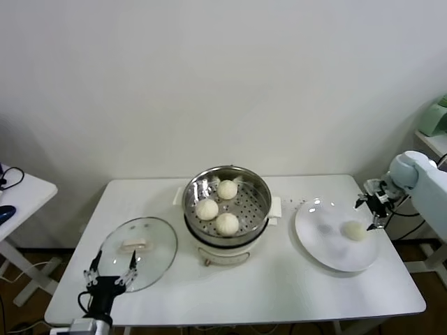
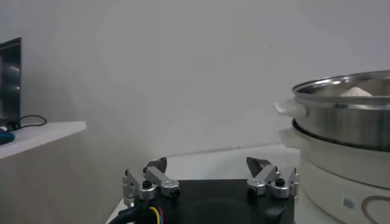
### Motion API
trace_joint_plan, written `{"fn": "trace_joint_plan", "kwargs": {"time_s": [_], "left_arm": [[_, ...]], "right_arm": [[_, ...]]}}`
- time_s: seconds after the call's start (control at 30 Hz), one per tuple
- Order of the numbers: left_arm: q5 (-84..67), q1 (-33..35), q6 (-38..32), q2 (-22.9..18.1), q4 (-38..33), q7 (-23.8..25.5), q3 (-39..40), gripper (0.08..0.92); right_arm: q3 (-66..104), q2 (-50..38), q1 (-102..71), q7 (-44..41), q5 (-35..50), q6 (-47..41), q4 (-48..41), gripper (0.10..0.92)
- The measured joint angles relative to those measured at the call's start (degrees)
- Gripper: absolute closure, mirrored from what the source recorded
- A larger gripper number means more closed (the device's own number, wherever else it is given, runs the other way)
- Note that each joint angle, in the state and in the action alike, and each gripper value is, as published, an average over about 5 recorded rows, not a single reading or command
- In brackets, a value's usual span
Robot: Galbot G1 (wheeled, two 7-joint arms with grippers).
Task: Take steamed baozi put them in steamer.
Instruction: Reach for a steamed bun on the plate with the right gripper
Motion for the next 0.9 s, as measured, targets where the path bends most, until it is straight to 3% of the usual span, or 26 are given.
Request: {"fn": "trace_joint_plan", "kwargs": {"time_s": [0.9], "left_arm": [[1.3,-0.4,0.2,-0.1,1.4,-0.5,0.4,0.177]], "right_arm": [[7.2,7.7,-4.5,0.6,-8.1,2.7,-10.9,0.203]]}}
